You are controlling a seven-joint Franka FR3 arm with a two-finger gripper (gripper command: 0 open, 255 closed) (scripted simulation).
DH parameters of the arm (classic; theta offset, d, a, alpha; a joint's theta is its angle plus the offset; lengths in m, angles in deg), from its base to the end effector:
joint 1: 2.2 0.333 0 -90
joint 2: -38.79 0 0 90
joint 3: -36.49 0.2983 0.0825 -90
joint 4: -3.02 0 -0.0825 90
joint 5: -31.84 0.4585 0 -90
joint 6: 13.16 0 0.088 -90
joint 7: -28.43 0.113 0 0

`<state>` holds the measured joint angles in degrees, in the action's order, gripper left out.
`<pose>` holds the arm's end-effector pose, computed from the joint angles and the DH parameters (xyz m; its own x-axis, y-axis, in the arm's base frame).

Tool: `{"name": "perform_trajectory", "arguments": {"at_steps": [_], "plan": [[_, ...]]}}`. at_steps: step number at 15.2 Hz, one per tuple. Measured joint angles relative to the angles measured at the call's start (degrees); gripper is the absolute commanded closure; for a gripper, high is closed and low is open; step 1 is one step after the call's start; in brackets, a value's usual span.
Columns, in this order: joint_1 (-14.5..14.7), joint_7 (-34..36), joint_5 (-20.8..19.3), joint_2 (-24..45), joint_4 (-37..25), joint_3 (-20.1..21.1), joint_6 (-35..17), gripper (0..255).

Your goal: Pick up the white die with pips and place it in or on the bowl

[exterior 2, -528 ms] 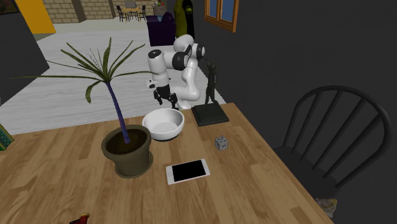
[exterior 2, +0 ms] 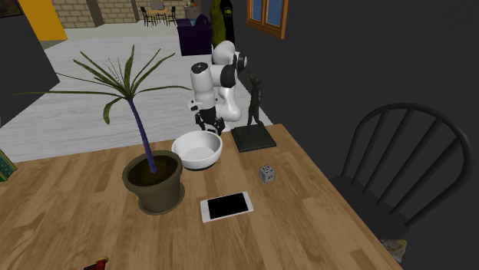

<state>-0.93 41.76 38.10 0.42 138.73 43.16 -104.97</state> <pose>0.4166 0.0731 0.5183 0.9860 -0.1298 -0.1050 -0.1318 -0.9912 -0.0123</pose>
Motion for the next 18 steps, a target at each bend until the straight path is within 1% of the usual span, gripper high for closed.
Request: {"name": "perform_trajectory", "arguments": {"at_steps": [3, 5, 9, 13, 16, 18], "plan": [[1.0, 4.7, 1.9, 3.4, -2.5, 3.8, -1.9, 0], [1.4, 7.8, 2.7, 6.2, -5.3, 6.1, -2.2, 0], [1.9, 13.8, 3.5, 12.0, -9.8, 10.7, -4.5, 0], [2.3, 20.3, 2.6, 19.1, -16.8, 15.2, -6.3, 0], [2.4, 24.9, 1.0, 24.5, -21.7, 18.1, -7.6, 0], [2.8, 28.8, -0.9, 29.1, -26.5, 20.3, -7.8, 0]]}}
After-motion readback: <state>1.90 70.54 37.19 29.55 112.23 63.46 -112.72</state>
